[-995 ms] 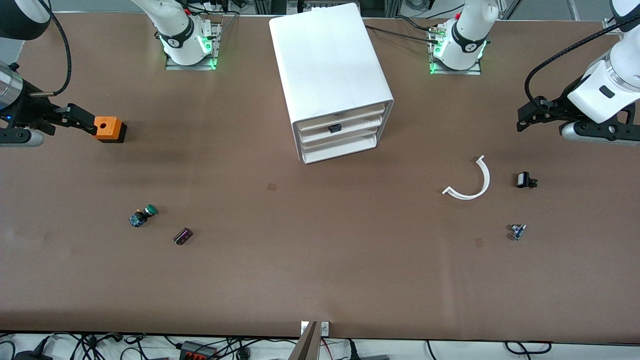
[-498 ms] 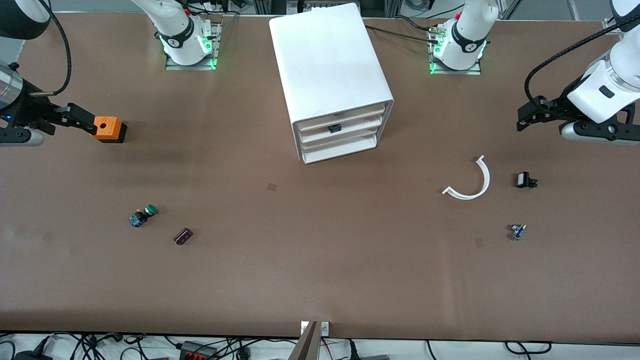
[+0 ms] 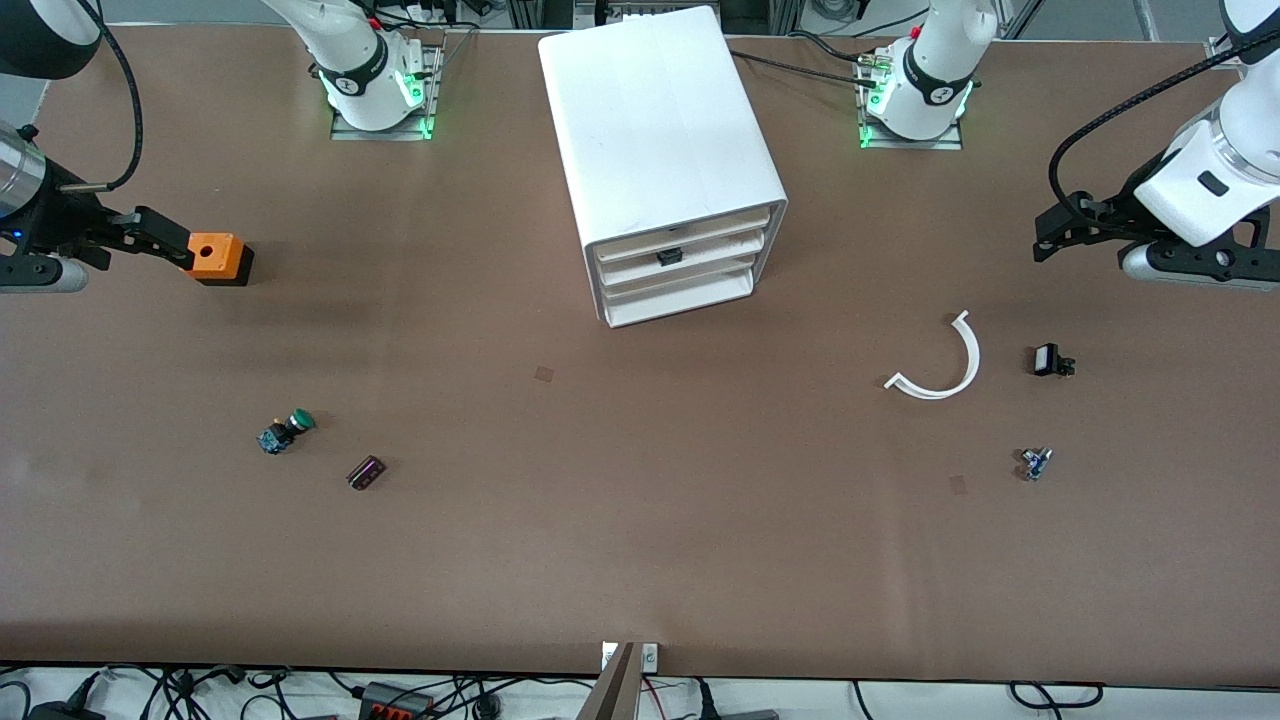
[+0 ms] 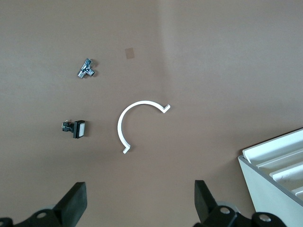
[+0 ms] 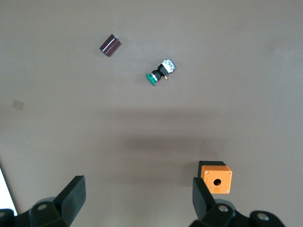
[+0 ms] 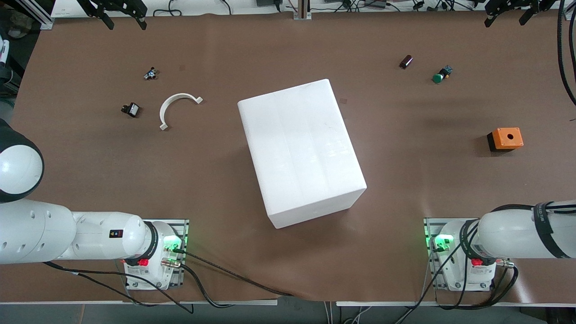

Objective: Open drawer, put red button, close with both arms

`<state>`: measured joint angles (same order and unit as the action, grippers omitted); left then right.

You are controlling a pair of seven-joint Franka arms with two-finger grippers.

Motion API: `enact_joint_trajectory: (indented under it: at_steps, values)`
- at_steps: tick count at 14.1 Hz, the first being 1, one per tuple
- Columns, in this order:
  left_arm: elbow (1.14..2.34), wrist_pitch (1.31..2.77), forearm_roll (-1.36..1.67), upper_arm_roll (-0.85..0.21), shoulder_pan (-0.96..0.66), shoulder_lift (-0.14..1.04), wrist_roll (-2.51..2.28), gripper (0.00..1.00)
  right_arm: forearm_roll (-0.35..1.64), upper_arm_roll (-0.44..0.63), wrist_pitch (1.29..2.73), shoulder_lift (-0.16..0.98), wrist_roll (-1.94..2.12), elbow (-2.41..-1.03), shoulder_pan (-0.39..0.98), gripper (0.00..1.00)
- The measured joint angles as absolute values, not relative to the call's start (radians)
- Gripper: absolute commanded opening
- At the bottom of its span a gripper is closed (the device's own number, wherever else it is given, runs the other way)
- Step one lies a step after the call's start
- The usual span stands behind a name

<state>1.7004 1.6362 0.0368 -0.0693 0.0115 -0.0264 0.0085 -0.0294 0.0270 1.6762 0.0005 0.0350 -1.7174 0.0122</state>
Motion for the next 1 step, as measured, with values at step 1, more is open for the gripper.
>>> enact_joint_trajectory:
  at_steps: [1]
  values:
    - [1.700,1.636,0.037,-0.069,0.012,-0.026,0.008,1.00,-0.029,0.027,1.676,0.000,0.035,-1.717,0.012,1.00]
